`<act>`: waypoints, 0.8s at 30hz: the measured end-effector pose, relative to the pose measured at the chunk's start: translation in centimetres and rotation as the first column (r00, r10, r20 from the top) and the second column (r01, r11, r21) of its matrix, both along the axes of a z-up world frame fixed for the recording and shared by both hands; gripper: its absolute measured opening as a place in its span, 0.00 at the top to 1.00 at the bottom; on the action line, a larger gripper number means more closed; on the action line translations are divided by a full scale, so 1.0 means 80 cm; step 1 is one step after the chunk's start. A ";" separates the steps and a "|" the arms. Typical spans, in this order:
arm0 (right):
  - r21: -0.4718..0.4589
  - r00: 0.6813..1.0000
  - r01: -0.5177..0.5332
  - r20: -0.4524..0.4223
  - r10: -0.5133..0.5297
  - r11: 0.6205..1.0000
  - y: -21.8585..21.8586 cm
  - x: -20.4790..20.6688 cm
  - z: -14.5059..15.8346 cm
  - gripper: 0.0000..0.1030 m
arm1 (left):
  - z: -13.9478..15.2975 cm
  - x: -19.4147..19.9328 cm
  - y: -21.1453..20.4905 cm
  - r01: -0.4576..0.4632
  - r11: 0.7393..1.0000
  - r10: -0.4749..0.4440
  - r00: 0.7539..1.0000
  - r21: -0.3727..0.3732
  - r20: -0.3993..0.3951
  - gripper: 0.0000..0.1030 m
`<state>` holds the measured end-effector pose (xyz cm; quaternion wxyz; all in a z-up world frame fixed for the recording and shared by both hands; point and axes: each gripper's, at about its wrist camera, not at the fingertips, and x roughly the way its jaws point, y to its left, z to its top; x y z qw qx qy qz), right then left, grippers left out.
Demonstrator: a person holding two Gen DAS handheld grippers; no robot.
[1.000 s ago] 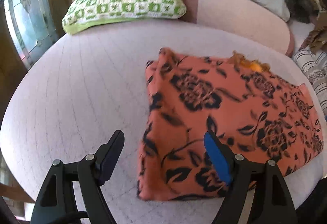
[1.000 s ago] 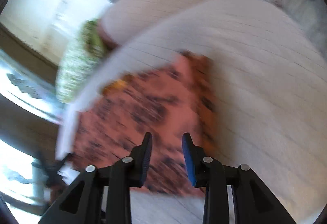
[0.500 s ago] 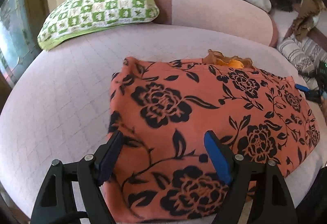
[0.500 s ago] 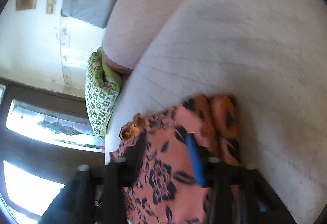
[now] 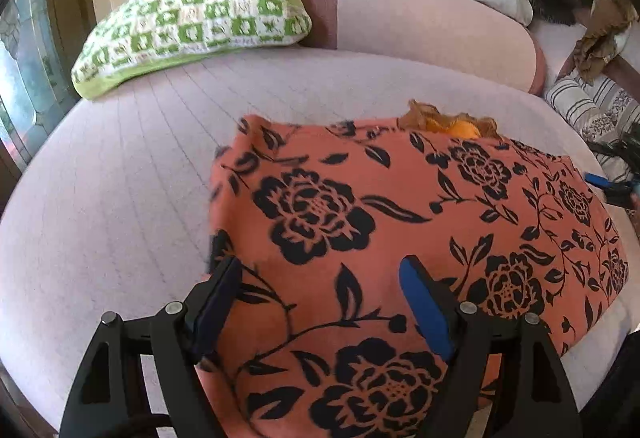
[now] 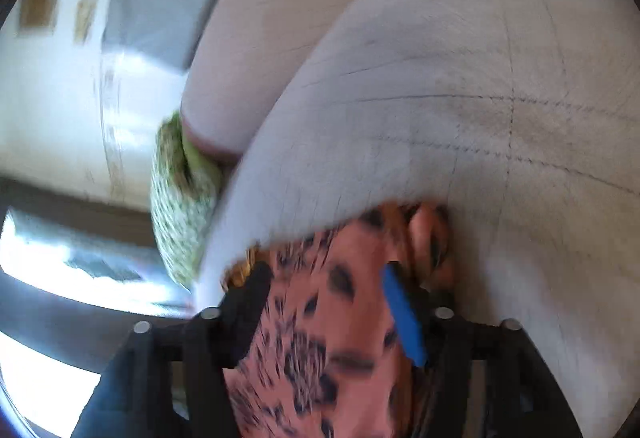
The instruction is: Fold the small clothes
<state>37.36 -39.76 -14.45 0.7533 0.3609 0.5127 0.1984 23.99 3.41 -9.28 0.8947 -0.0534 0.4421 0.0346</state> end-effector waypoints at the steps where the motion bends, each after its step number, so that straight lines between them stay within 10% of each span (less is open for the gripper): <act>1: -0.021 0.998 -0.056 0.017 0.057 0.998 0.015 -0.018 0.011 0.38 | 0.002 -0.002 0.005 -0.011 1.000 0.011 1.000 -0.001 0.006 0.21; 8: -0.127 0.940 -0.341 -0.069 0.335 0.931 0.067 -0.142 -0.004 0.32 | 0.001 -0.008 0.071 -0.144 0.977 0.142 0.990 -0.154 -0.025 0.21; 11: -0.127 0.956 -0.293 -0.055 0.288 0.948 0.053 -0.158 -0.015 0.32 | -0.038 -0.003 0.082 -0.174 0.976 0.148 0.971 -0.132 -0.188 0.33; 18: -0.129 0.970 -0.243 -0.041 0.239 0.961 0.061 -0.154 -0.003 0.27 | 0.012 -0.014 0.074 -0.113 0.990 0.111 0.993 -0.083 -0.033 0.33; 24: -0.098 0.978 -0.208 -0.032 0.206 0.973 0.052 -0.155 -0.006 0.27 | 0.002 0.085 0.109 -0.127 0.971 0.117 0.991 -0.202 -0.062 0.41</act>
